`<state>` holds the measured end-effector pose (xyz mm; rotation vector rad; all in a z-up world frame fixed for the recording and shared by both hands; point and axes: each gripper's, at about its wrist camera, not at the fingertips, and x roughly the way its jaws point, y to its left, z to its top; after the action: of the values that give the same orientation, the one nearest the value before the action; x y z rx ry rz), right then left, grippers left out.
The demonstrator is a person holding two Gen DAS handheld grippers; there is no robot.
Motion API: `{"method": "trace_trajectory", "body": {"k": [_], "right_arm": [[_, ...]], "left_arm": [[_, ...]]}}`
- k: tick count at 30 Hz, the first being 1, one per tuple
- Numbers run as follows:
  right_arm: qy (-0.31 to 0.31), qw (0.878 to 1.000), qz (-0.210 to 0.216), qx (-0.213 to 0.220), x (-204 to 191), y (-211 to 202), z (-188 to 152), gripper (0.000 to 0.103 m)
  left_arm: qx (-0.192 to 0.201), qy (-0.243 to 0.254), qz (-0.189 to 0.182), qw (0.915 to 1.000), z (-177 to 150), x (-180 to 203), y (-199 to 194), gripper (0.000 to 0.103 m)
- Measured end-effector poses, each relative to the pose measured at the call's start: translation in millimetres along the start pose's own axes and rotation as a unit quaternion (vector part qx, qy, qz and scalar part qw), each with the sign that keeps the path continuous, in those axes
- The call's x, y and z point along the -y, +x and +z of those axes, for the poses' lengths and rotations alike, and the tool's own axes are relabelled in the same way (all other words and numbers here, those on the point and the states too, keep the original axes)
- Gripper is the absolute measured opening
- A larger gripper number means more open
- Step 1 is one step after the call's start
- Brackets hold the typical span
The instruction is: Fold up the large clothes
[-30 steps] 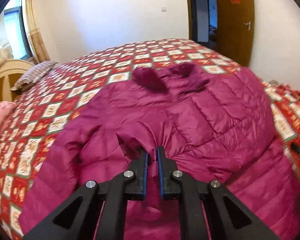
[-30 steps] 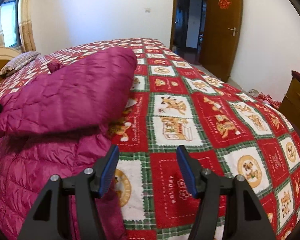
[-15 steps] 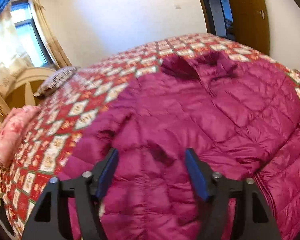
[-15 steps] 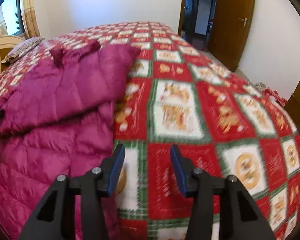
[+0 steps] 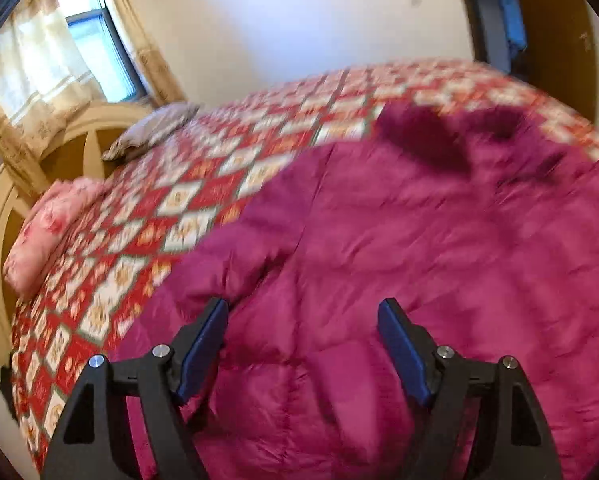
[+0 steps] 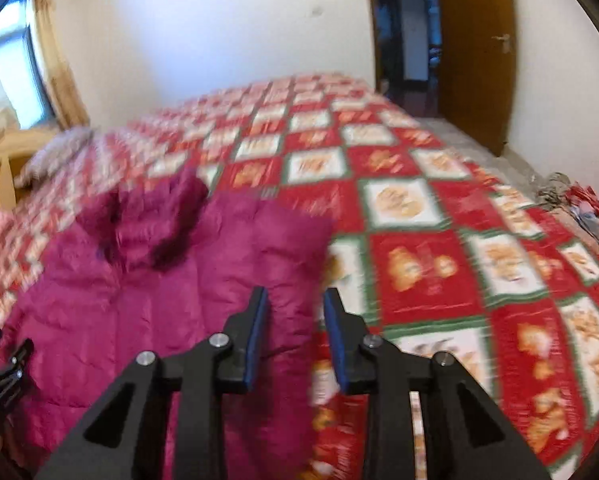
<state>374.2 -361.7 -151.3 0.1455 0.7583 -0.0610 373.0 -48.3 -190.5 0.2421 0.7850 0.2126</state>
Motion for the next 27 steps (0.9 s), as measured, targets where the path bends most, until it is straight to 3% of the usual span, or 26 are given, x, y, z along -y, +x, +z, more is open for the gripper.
{"method": "trace_trajectory", "body": {"k": [5, 12, 15, 16, 20, 23, 27], "right_arm": [[-0.019, 0.999, -0.001, -0.027, -11.8, 31.4, -25.8, 0.032], [-0.02, 0.999, -0.005, -0.025, -8.1, 29.9, -31.1, 0.032], [-0.022, 0.999, -0.018, -0.021, -9.0, 23.9, -21.6, 0.031], [-0.023, 0.999, -0.027, -0.001, -9.4, 8.4, -19.9, 0.031], [-0.036, 0.999, 0.011, 0.021, -24.2, -32.0, -20.7, 0.037], [-0.085, 0.996, 0.026, 0.01, -49.2, -35.7, -37.4, 0.039], [-0.107, 0.994, 0.017, -0.014, -58.5, -11.9, -60.2, 0.039]], "left_arm": [[-0.018, -0.031, -0.035, 0.9987, -13.5, -19.5, 16.6, 0.079], [-0.026, -0.034, -0.047, 0.998, -10.2, -20.4, 20.4, 0.079], [-0.001, -0.062, -0.072, 0.9955, -1.4, -34.2, -9.6, 0.079], [0.011, -0.069, -0.083, 0.9941, 0.9, -38.8, -19.6, 0.079], [0.042, -0.06, -0.135, 0.9882, 5.3, -34.9, -52.7, 0.079], [0.026, -0.029, -0.134, 0.9903, -4.3, -10.4, -42.3, 0.079], [-0.013, -0.029, -0.125, 0.9917, -24.2, 2.8, -12.2, 0.08]]}}
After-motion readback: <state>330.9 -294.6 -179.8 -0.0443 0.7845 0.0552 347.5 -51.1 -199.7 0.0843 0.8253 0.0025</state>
